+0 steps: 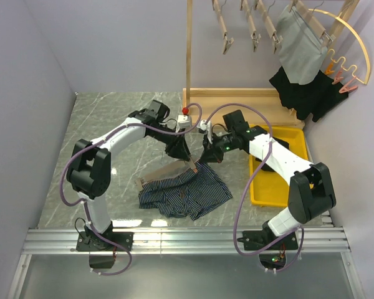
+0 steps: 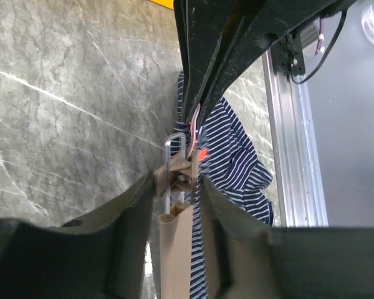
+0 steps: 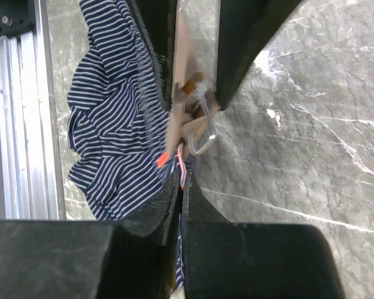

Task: Clip the underwear to the hanger
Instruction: Adjust the underwear on the hanger.

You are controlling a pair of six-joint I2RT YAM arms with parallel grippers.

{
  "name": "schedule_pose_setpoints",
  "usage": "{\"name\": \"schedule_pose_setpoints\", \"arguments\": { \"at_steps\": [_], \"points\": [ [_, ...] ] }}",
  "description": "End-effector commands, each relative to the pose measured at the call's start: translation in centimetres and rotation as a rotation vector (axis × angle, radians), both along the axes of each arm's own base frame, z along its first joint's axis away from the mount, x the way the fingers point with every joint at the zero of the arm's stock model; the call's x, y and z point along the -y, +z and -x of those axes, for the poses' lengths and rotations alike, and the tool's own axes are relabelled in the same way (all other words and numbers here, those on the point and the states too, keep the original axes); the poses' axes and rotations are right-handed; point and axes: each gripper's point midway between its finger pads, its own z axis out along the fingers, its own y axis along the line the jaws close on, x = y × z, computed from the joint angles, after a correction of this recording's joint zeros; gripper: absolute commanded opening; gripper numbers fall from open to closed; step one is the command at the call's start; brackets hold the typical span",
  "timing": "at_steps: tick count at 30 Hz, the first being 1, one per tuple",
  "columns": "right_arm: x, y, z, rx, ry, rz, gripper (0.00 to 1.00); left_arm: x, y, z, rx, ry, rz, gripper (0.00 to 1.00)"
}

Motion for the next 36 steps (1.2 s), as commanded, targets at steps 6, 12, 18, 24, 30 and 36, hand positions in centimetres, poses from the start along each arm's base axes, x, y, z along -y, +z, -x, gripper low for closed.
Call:
{"name": "schedule_pose_setpoints", "arguments": {
  "at_steps": [6, 12, 18, 24, 30, 36],
  "points": [
    [-0.8, 3.9, 0.4, 0.149, 0.087, -0.032, 0.00, 0.3, 1.5, 0.4, -0.001, -0.062, 0.025, 0.50],
    [-1.0, 3.9, 0.7, 0.161, 0.102, -0.025, 0.00, 0.3, 1.0, 0.4, -0.025, -0.075, 0.012, 0.55],
    [-1.2, 4.0, 0.8, 0.166, 0.112, -0.024, 0.00, 0.3, 1.1, 0.3, -0.020, -0.077, 0.018, 0.48],
    [-1.1, 3.8, 0.9, 0.164, 0.113, -0.020, 0.00, 0.4, 1.4, 0.5, -0.035, -0.095, 0.021, 0.45],
    [-1.1, 3.8, 0.9, 0.167, 0.112, -0.019, 0.00, 0.4, 1.2, 0.5, -0.046, -0.097, 0.020, 0.48],
    [-1.2, 4.0, 1.0, 0.167, 0.115, -0.021, 0.00, 0.4, 0.9, 0.8, -0.056, -0.104, 0.015, 0.49]
  ]
}}
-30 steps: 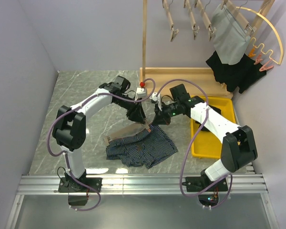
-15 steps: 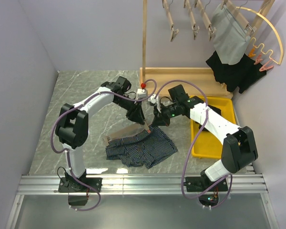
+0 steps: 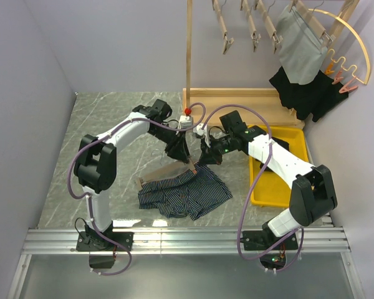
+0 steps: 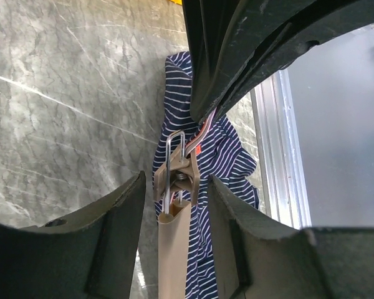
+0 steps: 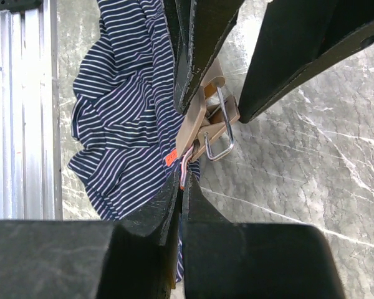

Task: Clip the underwear to the hanger
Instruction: Adjust the underwear on the hanger.

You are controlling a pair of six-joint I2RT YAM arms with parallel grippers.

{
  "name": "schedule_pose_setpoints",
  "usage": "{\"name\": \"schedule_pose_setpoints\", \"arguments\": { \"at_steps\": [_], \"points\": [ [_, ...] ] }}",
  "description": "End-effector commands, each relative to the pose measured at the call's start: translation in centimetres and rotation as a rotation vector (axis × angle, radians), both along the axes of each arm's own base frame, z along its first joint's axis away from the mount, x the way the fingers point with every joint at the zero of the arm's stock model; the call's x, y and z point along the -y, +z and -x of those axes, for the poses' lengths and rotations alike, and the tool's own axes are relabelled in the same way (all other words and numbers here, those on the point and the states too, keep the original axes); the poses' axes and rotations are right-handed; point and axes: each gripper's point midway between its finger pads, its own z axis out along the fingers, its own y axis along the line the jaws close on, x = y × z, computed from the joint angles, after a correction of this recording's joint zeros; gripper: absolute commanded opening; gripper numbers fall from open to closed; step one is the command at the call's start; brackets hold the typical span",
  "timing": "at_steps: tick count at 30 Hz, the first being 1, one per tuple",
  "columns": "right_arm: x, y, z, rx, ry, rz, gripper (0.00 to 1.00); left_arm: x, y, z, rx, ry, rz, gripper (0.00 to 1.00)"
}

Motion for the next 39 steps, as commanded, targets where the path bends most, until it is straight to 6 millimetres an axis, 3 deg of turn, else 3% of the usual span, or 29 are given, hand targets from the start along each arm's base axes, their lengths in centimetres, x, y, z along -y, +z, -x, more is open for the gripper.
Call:
{"name": "schedule_pose_setpoints", "arguments": {
  "at_steps": [1, 8, 14, 22, 38, 39],
  "points": [
    [-0.6, 3.2, -0.4, 0.089, 0.020, -0.049, 0.00, 0.7, 1.1, 0.1, 0.012, -0.029, 0.053, 0.48],
    [-0.7, 3.3, -0.4, 0.090, 0.022, -0.054, 0.00, 0.8, 1.2, 0.2, -0.005, -0.035, 0.055, 0.33],
    [-0.5, 3.0, -0.4, 0.087, 0.017, -0.046, 0.00, 0.8, 1.3, 0.7, -0.024, -0.063, 0.071, 0.00],
    [-0.3, 2.6, -0.6, 0.085, 0.001, -0.033, 0.00, 0.5, 1.8, 0.3, -0.025, -0.036, 0.095, 0.00],
    [-1.2, 3.8, -1.0, 0.034, -0.045, -0.088, 0.00, 0.7, 2.2, 0.5, -0.018, -0.031, 0.129, 0.00],
    [-1.2, 4.0, -1.2, 0.033, -0.051, -0.091, 0.00, 0.6, 2.0, 0.6, -0.024, -0.030, 0.124, 0.06]
  ]
}}
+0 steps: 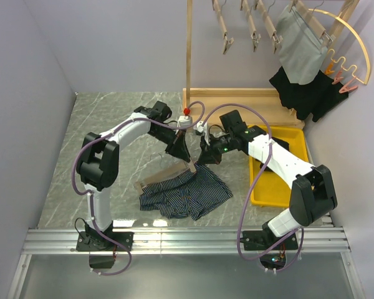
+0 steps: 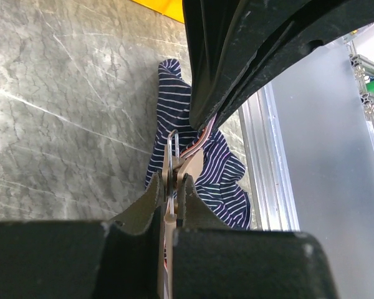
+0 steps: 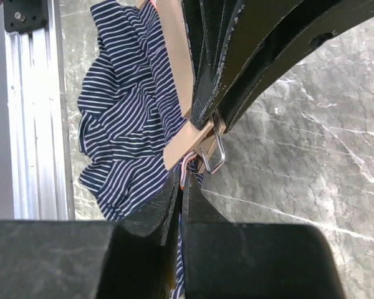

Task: Clip the underwear to the hanger
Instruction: Adjust the underwear on the hanger.

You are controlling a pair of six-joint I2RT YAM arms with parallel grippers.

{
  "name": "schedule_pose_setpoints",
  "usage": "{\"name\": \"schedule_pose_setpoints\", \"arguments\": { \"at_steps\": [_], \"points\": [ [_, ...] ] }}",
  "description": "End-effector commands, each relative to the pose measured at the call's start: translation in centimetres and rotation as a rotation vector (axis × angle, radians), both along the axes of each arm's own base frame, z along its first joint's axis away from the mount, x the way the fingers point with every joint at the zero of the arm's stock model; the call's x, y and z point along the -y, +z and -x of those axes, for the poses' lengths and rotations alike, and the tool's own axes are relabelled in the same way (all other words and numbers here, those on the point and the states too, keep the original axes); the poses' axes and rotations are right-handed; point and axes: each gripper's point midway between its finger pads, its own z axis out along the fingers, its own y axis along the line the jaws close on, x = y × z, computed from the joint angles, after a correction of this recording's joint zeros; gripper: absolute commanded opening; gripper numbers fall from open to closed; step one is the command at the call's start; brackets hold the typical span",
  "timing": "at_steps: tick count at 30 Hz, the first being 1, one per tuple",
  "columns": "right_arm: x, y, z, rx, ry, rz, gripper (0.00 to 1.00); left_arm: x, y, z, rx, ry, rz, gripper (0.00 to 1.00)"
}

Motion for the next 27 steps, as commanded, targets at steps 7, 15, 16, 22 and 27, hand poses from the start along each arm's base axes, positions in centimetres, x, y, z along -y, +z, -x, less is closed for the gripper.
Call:
{"name": "schedule_pose_setpoints", "arguments": {
  "at_steps": [7, 15, 16, 22, 27],
  "points": [
    [-0.7, 3.8, -1.1, 0.086, -0.005, -0.079, 0.00, 0.2, 2.4, 0.2, 0.069, -0.015, 0.066, 0.40],
    [-0.1, 3.4, -1.0, 0.100, -0.007, -0.056, 0.00, -0.2, 3.3, -0.9, 0.125, 0.007, 0.043, 0.56],
    [-0.1, 3.4, -0.9, 0.104, -0.004, -0.055, 0.00, -0.4, 3.7, -1.4, 0.141, 0.020, 0.043, 0.59],
    [0.3, 3.3, -0.7, 0.119, -0.011, -0.040, 0.00, -4.2, 8.5, -7.9, 0.280, 0.311, -0.005, 0.78],
    [0.4, 3.4, -0.7, 0.125, -0.018, -0.041, 0.00, -9.6, 12.2, -8.8, 0.516, 0.642, -0.061, 0.99]
  ]
}}
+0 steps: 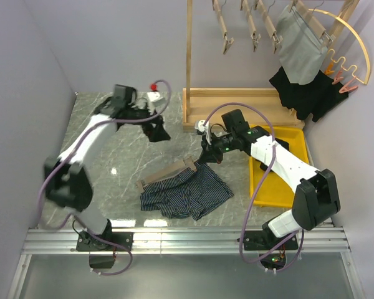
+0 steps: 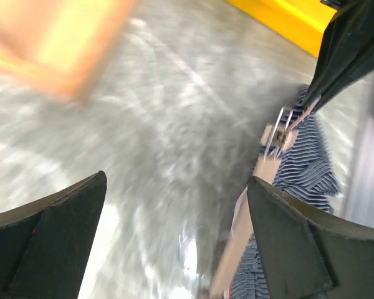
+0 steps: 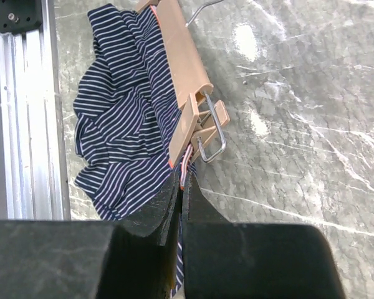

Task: Clip the underwear to the hanger
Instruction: Adjust the underwear on the hanger, then pick up the hanger at the center of the board.

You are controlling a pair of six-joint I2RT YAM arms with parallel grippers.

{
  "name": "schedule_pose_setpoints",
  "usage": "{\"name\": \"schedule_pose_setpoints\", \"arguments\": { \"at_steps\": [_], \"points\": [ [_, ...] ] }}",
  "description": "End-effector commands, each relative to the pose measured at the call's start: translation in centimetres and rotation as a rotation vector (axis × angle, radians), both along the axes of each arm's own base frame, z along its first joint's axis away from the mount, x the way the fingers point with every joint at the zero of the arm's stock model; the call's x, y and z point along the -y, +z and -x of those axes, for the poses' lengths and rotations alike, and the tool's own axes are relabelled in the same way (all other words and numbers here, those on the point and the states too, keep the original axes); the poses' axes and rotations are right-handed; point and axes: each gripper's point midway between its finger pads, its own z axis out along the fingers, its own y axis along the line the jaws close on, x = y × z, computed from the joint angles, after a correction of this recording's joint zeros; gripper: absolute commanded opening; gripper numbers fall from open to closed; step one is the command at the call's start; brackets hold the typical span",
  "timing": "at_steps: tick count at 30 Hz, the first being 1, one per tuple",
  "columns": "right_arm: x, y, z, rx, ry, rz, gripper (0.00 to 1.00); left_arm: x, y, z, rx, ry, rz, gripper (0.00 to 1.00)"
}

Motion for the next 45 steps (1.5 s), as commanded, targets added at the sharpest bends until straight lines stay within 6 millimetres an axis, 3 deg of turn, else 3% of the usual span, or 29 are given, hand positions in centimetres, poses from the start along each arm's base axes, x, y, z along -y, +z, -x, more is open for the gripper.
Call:
{"name": "schedule_pose_setpoints", "arguments": {
  "at_steps": [1, 3, 9, 12, 14, 17, 22, 26, 33, 40, 45],
  "points": [
    [0.1, 2.4, -0.6, 0.086, -0.006, -0.037, 0.00, -3.1, 5.9, -0.2, 0.240, 0.246, -0.015, 0.99],
    [0.1, 2.5, -0.6, 0.093, -0.005, -0.036, 0.00, -4.4, 5.6, 1.8, 0.239, 0.293, -0.039, 0.99],
    [0.2, 3.0, -0.5, 0.105, -0.011, -0.036, 0.00, -6.8, -0.6, 7.5, 0.070, 0.307, -0.154, 0.99],
    [0.2, 3.2, -0.5, 0.105, -0.013, -0.039, 0.00, -7.2, -2.3, 8.2, 0.072, 0.356, -0.138, 0.99],
    [0.2, 3.3, -0.5, 0.106, -0.013, -0.042, 0.00, -7.4, -1.9, 7.7, 0.158, 0.388, -0.122, 0.99],
    [0.2, 3.4, -0.5, 0.108, -0.014, -0.042, 0.00, -7.6, -3.9, 8.0, 0.214, 0.399, -0.154, 0.99],
    [0.1, 3.7, -0.5, 0.104, -0.016, -0.048, 0.00, -5.1, -6.3, 8.9, 0.329, 0.261, -0.207, 0.99],
    [0.0, 3.8, -0.6, 0.097, -0.019, -0.054, 0.00, -3.3, -7.6, 8.7, 0.371, 0.213, -0.214, 0.91],
    [0.1, 3.9, -0.4, 0.095, -0.020, -0.054, 0.00, -2.1, -9.5, 7.5, 0.342, 0.199, -0.236, 0.70],
    [0.3, 3.5, -0.2, 0.086, -0.025, -0.047, 0.00, -1.3, -11.3, 7.5, 0.327, 0.155, -0.259, 0.66],
    [0.4, 3.5, -0.3, 0.082, -0.034, -0.049, 0.00, -1.0, -12.0, 7.6, 0.317, 0.129, -0.273, 0.57]
  ]
}}
